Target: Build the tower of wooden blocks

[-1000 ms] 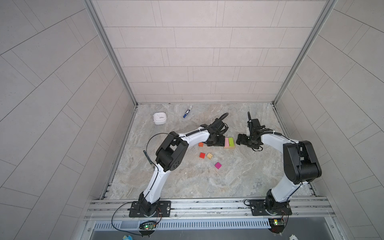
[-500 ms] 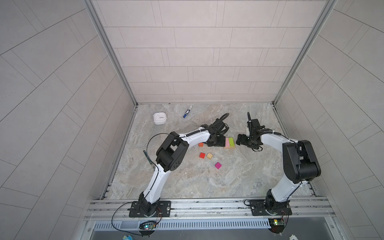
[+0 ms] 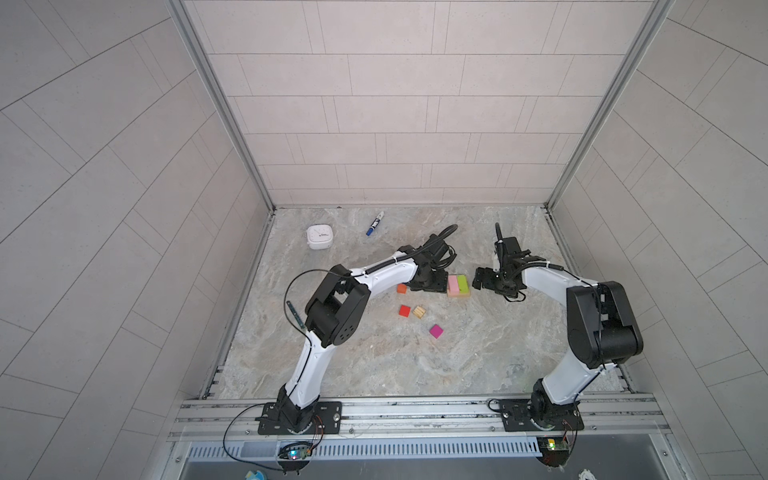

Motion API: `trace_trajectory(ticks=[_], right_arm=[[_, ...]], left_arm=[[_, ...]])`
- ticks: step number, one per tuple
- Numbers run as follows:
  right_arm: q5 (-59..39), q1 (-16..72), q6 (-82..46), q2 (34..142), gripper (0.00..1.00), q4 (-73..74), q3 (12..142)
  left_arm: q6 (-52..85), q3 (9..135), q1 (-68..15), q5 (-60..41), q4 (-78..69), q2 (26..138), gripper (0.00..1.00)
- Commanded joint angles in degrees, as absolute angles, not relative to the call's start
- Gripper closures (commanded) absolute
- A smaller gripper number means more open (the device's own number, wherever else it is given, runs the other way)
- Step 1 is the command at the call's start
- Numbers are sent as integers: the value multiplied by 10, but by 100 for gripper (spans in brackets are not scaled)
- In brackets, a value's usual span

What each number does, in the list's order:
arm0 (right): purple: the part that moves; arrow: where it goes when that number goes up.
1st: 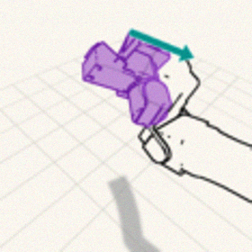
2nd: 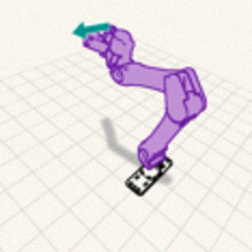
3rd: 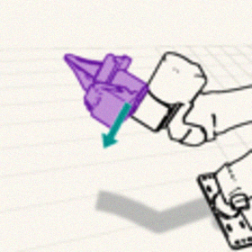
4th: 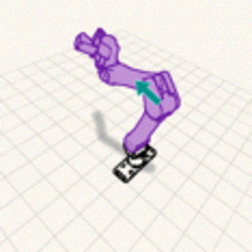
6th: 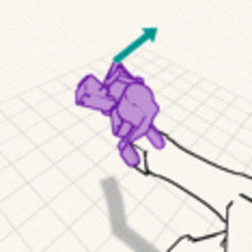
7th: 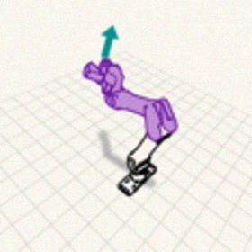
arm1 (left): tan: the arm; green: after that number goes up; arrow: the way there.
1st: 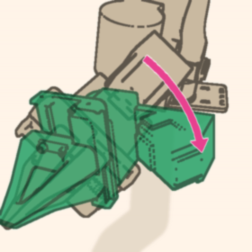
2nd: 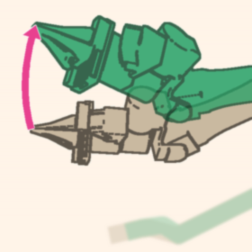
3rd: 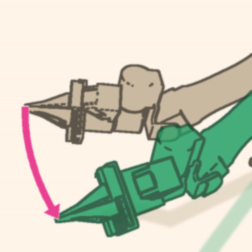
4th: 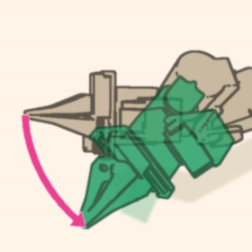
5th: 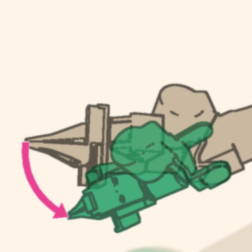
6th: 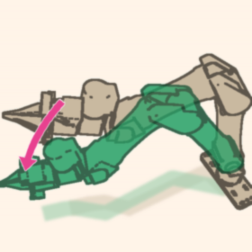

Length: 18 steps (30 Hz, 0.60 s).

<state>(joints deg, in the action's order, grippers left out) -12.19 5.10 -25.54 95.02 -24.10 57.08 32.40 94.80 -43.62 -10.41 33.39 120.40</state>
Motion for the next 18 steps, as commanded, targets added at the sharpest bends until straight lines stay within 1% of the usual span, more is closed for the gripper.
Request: trace_trajectory(ticks=[1,7,13,14,15,18], right_arm=[[-133,56,-255,903,6,-265,591],[-133,90,-246,863,5,-302,617],[-126,141,-222,850,5,-355,673],[-121,150,-226,851,5,-369,685],[-119,158,-231,852,5,-379,695],[-101,196,-263,851,4,-393,716]], left_arm=[[300,928,-427,-73,354,1127,25],[275,896,-393,-66,384,1055,16],[258,837,-341,-77,407,974,9],[256,831,-335,-71,419,962,7],[255,828,-332,-64,429,951,1],[254,808,-324,-43,445,914,0]])
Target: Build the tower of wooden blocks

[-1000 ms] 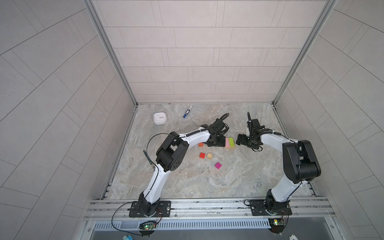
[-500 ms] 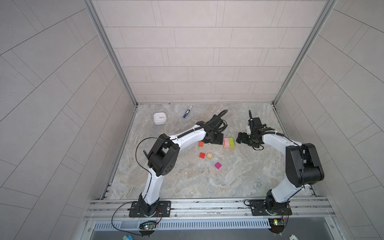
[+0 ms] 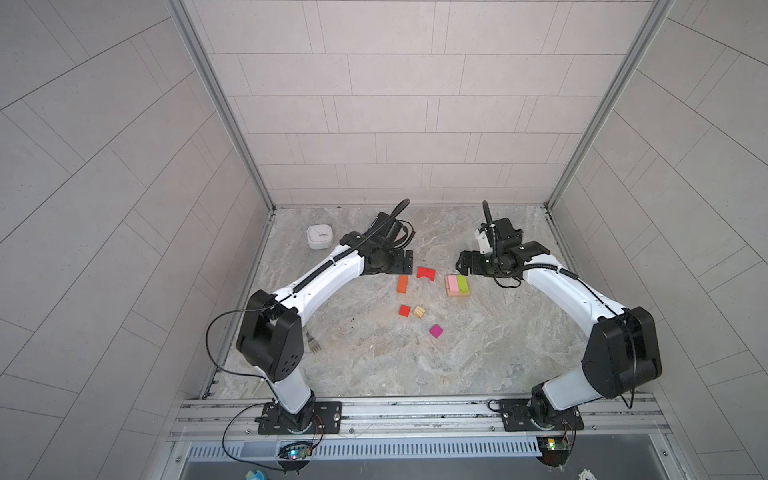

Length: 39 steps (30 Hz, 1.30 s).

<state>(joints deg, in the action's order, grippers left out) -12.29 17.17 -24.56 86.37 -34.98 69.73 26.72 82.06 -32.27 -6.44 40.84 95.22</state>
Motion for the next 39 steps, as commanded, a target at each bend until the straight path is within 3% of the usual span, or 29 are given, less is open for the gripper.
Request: trace_trajectory(ticks=[1,8,16,26,39], right_arm=[[-90,213,-272,851,3,-391,721],[-33,288,-357,894,1,-357,750],[7,320,-450,969,1,-323,781],[52,343,-485,1074,4,-339,853],[83,348,-525,1169,14,-338,909]], left_arm=[[254,800,-321,-39,447,901,0],[222,762,-282,-42,473,823,0],[188,684,-192,-167,449,767,0],[193,642,-176,-290,391,749,0],[203,633,-159,-321,376,748,0]])
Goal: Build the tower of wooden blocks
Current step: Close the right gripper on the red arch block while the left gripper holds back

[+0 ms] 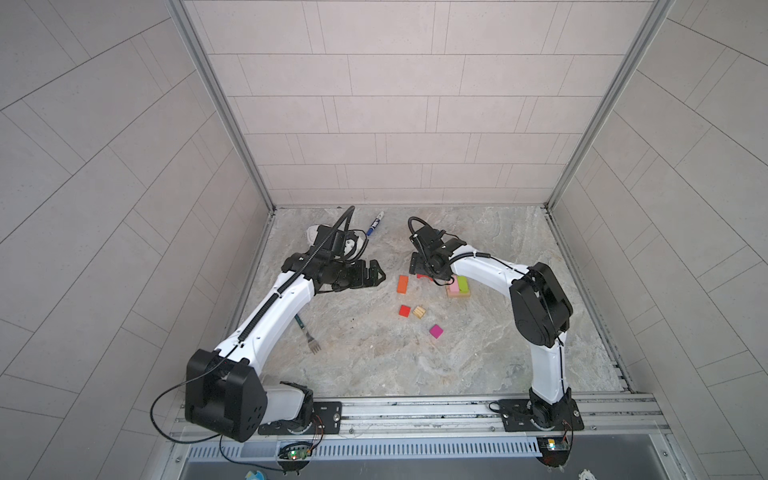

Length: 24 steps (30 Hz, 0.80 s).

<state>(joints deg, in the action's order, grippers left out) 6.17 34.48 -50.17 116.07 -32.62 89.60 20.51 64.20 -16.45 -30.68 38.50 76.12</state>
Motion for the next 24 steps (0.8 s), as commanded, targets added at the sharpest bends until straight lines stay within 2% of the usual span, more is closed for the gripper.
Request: trace_trajectory(ticks=[1,15,24], right_arm=[[87,348,-525,1174,14,-339,912],[104,346,-543,1226,14,-353,945],[115,348,-543,1241,19,-364,954]], left_arm=[[204,632,-158,-324,373,749,0],[217,629,-150,-344,362,761,0],[219,628,-146,-345,362,761,0]])
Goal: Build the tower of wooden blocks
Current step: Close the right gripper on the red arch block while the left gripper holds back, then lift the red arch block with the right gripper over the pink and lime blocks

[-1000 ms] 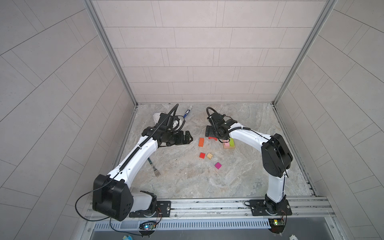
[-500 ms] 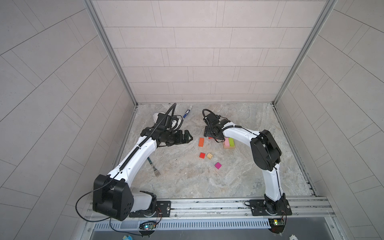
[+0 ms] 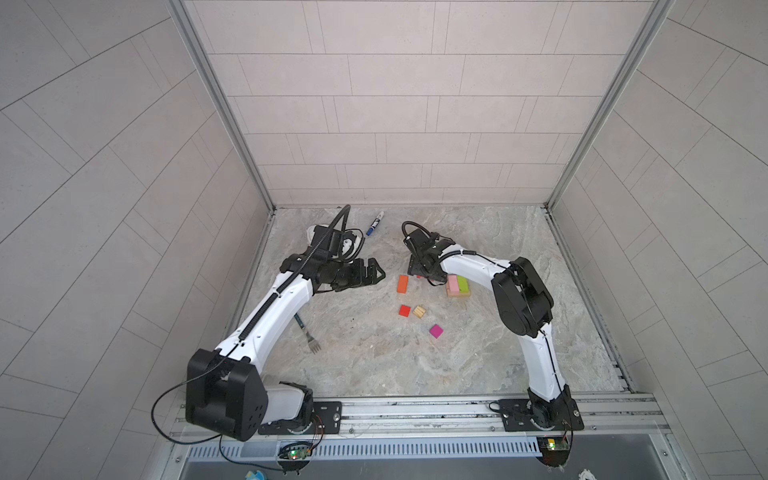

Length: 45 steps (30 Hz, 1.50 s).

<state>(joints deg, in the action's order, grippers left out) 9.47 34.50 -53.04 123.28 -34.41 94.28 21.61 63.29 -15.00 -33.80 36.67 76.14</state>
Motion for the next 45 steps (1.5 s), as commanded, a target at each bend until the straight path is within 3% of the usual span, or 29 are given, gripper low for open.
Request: trace_trajectory(ticks=[1,25,45], right_arm=[[116,347,-542,1241,19,-364,956],[130,353,-488,1199,49,-380,960],[110,322,-389,1029,51,-434,868]], left_arm=[[218,628,-146,-345,362,760,0],[218,626,-143,-345,363,762,1],[220,623,-144,-365,354,771,1]])
